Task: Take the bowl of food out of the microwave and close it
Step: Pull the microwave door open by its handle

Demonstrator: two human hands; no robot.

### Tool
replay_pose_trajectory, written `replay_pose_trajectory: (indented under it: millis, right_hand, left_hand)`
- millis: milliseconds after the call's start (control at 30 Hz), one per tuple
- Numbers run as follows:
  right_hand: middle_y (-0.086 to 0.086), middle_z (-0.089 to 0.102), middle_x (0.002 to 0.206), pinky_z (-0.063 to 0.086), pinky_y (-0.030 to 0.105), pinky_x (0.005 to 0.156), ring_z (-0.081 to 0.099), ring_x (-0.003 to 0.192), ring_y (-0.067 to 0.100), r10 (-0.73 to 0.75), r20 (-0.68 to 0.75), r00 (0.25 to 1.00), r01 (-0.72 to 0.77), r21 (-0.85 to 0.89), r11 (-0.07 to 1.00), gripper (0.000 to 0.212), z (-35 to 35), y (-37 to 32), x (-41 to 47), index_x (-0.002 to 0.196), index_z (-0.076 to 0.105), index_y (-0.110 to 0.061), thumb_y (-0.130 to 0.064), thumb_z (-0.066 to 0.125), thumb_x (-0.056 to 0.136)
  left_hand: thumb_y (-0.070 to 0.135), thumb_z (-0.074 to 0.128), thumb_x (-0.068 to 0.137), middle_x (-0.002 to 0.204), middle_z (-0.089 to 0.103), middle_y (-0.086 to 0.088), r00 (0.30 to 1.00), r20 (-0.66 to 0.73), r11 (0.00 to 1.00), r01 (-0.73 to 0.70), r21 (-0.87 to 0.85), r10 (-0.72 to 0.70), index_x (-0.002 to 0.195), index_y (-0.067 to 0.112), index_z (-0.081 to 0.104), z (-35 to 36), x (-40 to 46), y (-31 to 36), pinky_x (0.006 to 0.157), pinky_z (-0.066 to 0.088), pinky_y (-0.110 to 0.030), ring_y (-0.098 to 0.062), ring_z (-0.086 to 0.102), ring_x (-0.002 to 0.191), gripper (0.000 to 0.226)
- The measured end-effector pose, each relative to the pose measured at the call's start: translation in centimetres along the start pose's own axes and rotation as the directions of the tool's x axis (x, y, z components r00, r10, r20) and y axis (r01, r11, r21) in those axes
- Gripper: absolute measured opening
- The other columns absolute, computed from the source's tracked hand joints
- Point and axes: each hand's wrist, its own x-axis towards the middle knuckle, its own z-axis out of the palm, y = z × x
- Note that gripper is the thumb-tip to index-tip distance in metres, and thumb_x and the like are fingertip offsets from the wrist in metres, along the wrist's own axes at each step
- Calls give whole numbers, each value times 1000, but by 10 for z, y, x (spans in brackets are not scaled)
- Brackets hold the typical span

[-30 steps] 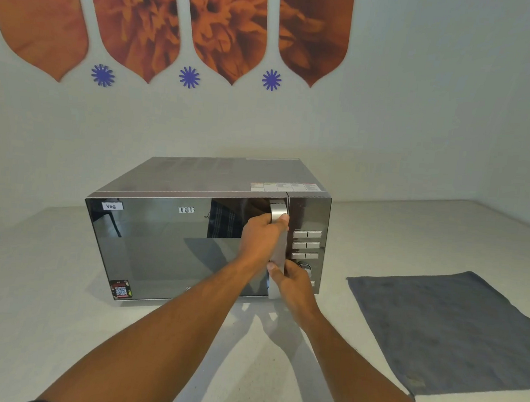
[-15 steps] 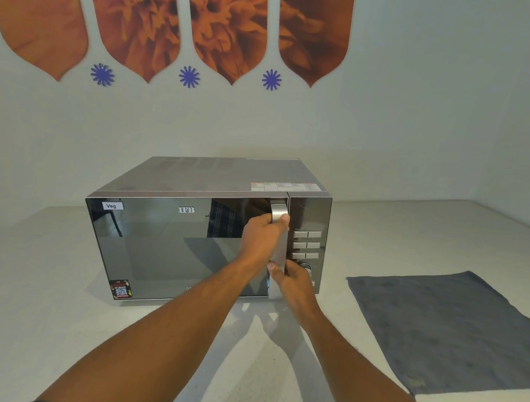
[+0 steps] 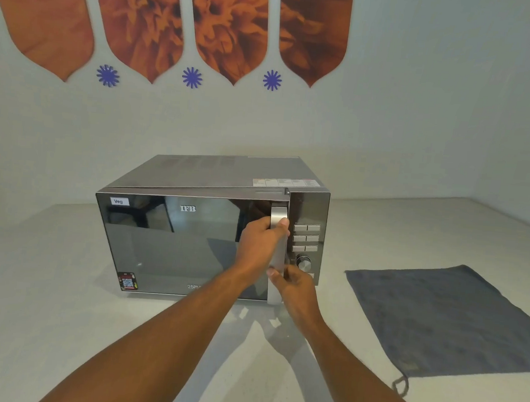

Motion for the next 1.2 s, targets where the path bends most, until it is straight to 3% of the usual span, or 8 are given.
replay_pose_trajectory:
  millis: [100, 200, 367, 467, 600, 833, 1000, 1200]
  right_hand:
    - [-9, 76, 91, 50, 19, 73, 70, 89, 13, -29, 9, 1000, 28, 40, 999, 12, -1, 2, -23, 91, 72, -32, -42, 69, 86]
    - [-20, 74, 96, 49, 10, 72, 69, 95, 4, -87, -32, 996, 89, 66, 994, 18, -4, 2, -50, 99, 71, -39, -47, 69, 83]
    - [0, 78, 77, 57, 19, 67, 74, 74, 18, -229, -49, 972, 233, 129, 964, 24, -7, 1, -93, 86, 78, -23, -42, 62, 89]
    - [5, 72, 67, 60, 29, 67, 70, 66, 22, -256, -83, 963, 265, 133, 955, 29, -7, -2, -104, 74, 73, -17, -29, 58, 96]
    - [10, 69, 69, 59, 32, 67, 67, 67, 25, -272, -31, 962, 273, 188, 944, 21, -6, -13, -116, 78, 70, -14, -22, 62, 95]
    - [6, 71, 85, 56, 27, 65, 66, 79, 17, -262, 181, 948, 219, 225, 949, 8, 24, -22, -141, 90, 71, -14, -18, 65, 92]
    - [0, 74, 92, 55, 28, 73, 68, 90, 21, -315, 268, 910, 266, 204, 942, 13, 47, -29, -159, 96, 76, -19, -24, 66, 90]
    - [-3, 75, 94, 54, 52, 74, 68, 91, 22, -343, 354, 870, 293, 188, 938, 14, 75, -42, -181, 95, 77, -23, -27, 66, 89]
  left_hand:
    - [42, 58, 96, 85, 75, 3, 1000, 16, 1000, -6, -15, 6, 87, 22, 74, -8, -17, 1, 72, 53, -28, -18, 68, 87, 28]
    - [40, 58, 96, 78, 72, 5, 998, 12, 998, -54, -31, 55, 86, 22, 72, -18, -40, 2, 77, 56, -35, -16, 67, 81, 25]
    - [51, 60, 91, 65, 63, 19, 988, -82, 991, -135, -12, 133, 81, 30, 63, -36, -93, 4, 62, 48, -16, -4, 60, 65, 23]
    - [63, 59, 82, 81, 70, 12, 965, -205, 980, -184, -76, 165, 96, 32, 63, -50, -130, 5, 65, 54, -15, -9, 68, 79, 34]
    - [52, 66, 85, 96, 72, 15, 898, -392, 952, -274, -140, 201, 106, 38, 59, -67, -170, 8, 75, 56, -18, -11, 70, 92, 26]
    - [40, 52, 95, 118, 60, 20, 766, -559, 944, -308, 116, 318, 120, 42, 53, -98, -214, 16, 90, 53, -21, -14, 60, 112, 25]
    - [11, 48, 98, 128, 62, -1, 621, -589, 856, -395, 334, 517, 125, 15, 60, -122, -228, 20, 105, 43, -23, -21, 57, 124, 30]
    - [-7, 42, 93, 122, 67, -7, 489, -484, 680, -397, 617, 725, 113, 5, 68, -141, -244, 30, 104, 46, -55, -32, 53, 132, 35]
